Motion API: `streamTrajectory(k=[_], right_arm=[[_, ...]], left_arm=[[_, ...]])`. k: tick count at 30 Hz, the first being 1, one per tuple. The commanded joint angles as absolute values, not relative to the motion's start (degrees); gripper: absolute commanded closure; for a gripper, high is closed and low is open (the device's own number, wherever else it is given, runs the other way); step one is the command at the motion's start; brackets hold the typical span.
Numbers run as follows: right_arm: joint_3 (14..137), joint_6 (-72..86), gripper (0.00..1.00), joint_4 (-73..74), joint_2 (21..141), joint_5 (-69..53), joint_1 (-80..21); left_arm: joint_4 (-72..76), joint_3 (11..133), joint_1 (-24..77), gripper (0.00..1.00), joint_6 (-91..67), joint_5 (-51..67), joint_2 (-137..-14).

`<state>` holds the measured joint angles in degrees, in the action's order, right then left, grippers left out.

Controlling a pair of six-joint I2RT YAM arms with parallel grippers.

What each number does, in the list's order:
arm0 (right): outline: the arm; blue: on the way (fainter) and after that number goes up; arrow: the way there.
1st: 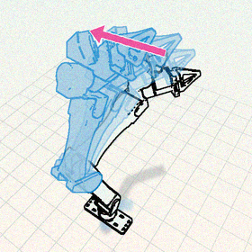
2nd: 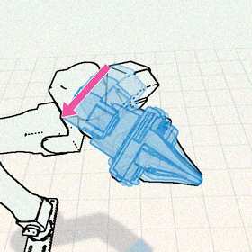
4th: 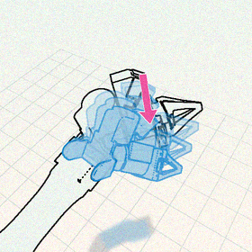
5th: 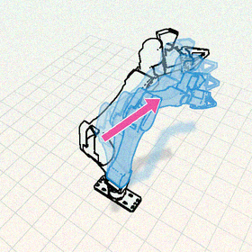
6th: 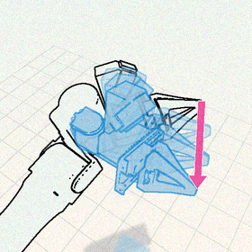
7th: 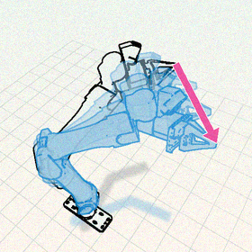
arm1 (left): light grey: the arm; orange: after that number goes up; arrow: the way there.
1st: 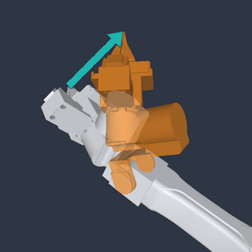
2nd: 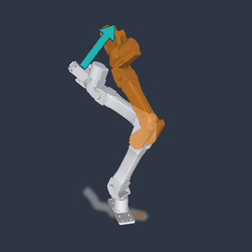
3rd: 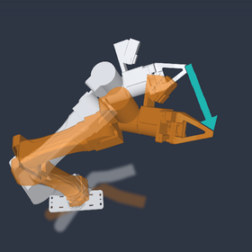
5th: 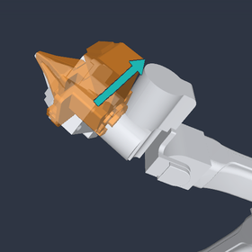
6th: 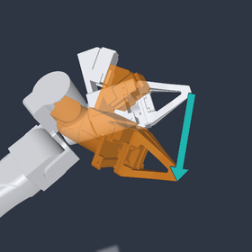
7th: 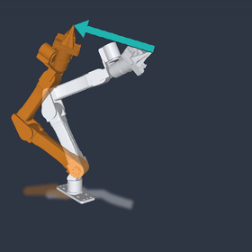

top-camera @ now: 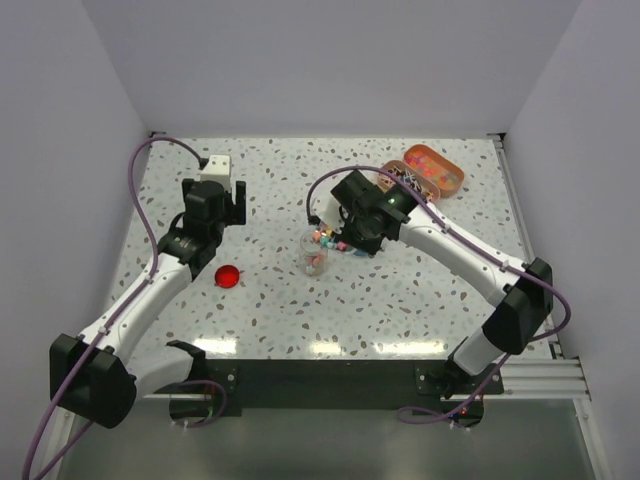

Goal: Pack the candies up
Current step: Place the fake candies in the packing bottle.

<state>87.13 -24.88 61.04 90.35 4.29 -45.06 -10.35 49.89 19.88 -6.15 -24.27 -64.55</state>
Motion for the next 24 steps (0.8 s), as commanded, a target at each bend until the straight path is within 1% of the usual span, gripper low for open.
streamTrajectory(k=[1, 24], right_arm=[[90.88, -25.49, 1.0, 64.41, 91.58, 9.22, -46.58], [100.11, -23.12, 1.0, 76.63, 98.61, 25.56, -56.34]], left_arm=[[-7.29, 49.75, 19.51, 0.17, -4.83, -26.1, -63.72], [-6.94, 49.57, 19.51, 0.16, -4.75, -26.19, -64.51]])
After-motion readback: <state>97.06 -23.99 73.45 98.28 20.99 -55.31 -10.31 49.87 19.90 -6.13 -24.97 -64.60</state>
